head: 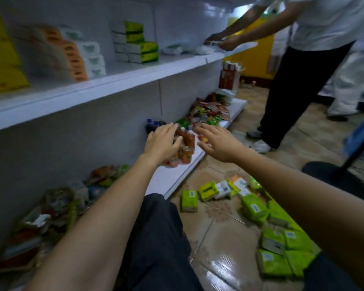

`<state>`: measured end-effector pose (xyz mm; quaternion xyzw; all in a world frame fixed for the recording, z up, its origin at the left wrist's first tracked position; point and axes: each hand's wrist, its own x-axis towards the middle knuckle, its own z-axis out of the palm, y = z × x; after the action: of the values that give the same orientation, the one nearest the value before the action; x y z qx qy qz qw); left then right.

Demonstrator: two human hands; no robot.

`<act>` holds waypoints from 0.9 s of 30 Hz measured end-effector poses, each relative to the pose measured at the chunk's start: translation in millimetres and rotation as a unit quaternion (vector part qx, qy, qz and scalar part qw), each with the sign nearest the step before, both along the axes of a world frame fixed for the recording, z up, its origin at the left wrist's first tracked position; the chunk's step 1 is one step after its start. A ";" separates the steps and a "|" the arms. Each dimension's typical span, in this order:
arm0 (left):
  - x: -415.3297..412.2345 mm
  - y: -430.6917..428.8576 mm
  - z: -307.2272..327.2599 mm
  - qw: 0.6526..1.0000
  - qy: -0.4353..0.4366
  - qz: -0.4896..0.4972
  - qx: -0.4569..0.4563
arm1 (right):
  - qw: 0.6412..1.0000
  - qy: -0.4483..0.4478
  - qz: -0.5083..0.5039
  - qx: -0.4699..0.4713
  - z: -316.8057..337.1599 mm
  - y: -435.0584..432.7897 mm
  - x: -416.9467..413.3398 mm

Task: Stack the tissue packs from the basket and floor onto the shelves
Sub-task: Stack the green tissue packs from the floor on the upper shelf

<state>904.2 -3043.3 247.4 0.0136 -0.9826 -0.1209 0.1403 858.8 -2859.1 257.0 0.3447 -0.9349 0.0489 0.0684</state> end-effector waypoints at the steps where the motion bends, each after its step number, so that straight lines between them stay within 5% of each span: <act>1: -8.4 10.8 -3.6 1.000 -0.005 -0.016 -0.002 | 1.000 -0.010 -0.020 0.002 -5.2 14.8 -2.4; 11: -62.9 120.4 -58.9 0.983 -0.082 -0.164 0.000 | 0.967 -0.111 -0.225 -0.045 -57.8 148.7 2.0; 20: -95.1 212.4 -152.2 0.950 -0.219 -0.203 0.093 | 0.901 -0.231 -0.350 -0.109 -144.8 236.2 8.7; 27: -155.7 267.9 -245.5 0.917 -0.331 -0.212 0.063 | 0.822 -0.375 -0.389 -0.178 -246.2 263.8 -43.3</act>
<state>748.5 -2775.4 1.9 -0.1474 -0.9430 -0.1984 -0.2230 815.5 -2595.3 10.8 -0.1111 -0.9200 0.3090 -0.2138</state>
